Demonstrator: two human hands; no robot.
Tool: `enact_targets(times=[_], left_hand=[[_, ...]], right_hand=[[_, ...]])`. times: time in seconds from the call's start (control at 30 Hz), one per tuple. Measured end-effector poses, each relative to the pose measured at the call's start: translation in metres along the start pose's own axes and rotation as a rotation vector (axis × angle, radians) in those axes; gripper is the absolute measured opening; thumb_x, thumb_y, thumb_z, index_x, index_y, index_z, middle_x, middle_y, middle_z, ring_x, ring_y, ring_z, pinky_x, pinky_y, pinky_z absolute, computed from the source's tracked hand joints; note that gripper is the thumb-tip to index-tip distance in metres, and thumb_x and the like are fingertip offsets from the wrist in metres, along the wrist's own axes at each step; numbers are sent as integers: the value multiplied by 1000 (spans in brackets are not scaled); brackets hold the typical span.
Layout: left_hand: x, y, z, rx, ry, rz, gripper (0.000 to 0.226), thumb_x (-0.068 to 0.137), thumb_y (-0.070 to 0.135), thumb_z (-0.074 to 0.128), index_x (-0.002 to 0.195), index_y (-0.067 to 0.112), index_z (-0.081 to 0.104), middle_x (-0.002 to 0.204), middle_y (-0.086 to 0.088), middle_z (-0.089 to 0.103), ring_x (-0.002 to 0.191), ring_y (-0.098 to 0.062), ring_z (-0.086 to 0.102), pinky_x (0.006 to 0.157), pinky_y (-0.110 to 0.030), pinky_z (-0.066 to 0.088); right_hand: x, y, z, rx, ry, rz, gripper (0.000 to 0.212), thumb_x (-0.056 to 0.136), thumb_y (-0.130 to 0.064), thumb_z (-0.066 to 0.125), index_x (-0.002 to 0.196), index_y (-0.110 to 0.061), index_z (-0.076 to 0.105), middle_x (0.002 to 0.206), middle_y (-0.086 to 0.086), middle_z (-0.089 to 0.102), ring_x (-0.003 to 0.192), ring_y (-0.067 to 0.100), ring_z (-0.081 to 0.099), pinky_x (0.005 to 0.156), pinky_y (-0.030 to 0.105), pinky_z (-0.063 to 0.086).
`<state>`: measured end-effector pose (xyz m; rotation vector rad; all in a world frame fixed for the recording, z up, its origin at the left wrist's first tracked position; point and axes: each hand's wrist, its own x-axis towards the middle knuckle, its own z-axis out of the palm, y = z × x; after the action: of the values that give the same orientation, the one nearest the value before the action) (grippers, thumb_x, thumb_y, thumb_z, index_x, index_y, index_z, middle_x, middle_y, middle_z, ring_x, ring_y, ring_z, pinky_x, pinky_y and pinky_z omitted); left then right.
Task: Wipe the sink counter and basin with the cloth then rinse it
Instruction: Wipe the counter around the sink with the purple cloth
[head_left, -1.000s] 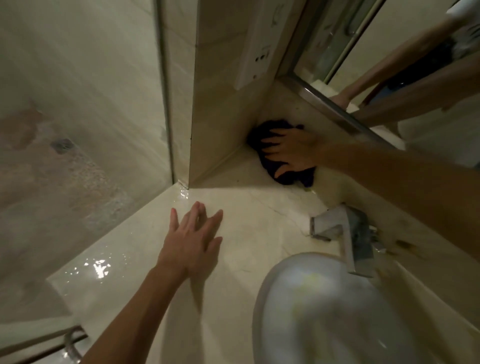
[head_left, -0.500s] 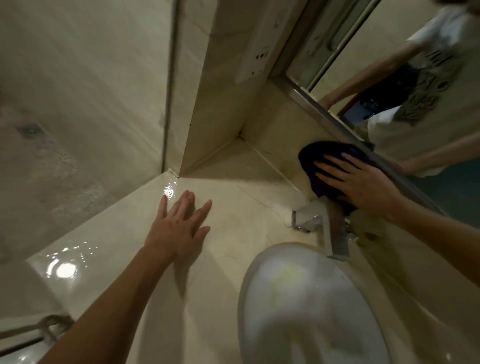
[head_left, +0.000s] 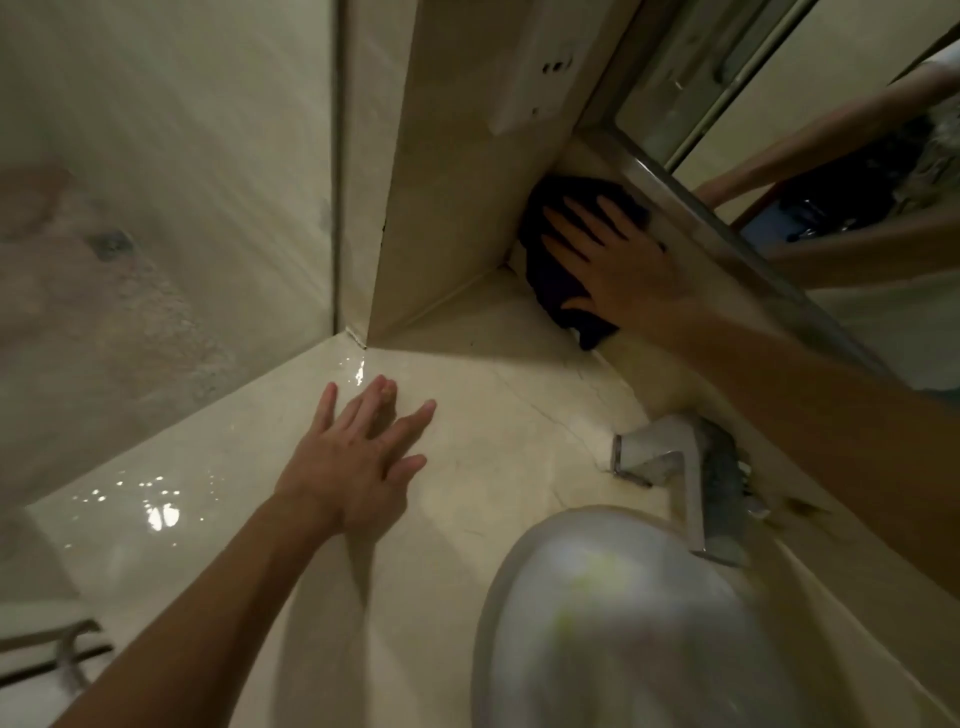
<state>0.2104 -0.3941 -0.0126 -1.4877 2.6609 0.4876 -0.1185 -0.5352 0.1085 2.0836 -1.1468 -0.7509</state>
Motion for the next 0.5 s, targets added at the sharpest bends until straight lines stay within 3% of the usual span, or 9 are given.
enact_targets(times=[0.1,0.17,0.3,0.5], left_hand=[[3,-2,-4,14,-25,1,65,85,70,-5,146,51,-17,164,-10,-7,150,-22,-12,117,-50,-14],[5,-3,-5,9,-52,4,64,88,71,4,146,52,-16,164,-11,-7,151,-23,-8,116,-48,-13],[4,-1,-7,18,-58,-6,63,95,64,16,149,49,-11,164,-10,-8,151,-22,-10,119,-50,-8],[3,1,-3,28,-33,-5,70,84,69,-4,150,47,-13,164,-11,-5,151,-23,-10,118,-52,-9]], right_hand=[[-39,6,1,29,38,-7,90,86,-52,68,153,-3,34,163,21,26,150,39,24,124,50,5],[-73,11,-1,52,36,-8,85,88,-48,66,152,-2,34,162,22,25,151,38,23,124,50,10],[-168,14,6,12,-69,6,73,98,-47,30,156,-2,25,163,22,22,151,37,24,125,47,12],[-238,14,17,5,-191,-17,71,95,-39,27,155,-3,24,164,19,23,149,36,29,123,50,19]])
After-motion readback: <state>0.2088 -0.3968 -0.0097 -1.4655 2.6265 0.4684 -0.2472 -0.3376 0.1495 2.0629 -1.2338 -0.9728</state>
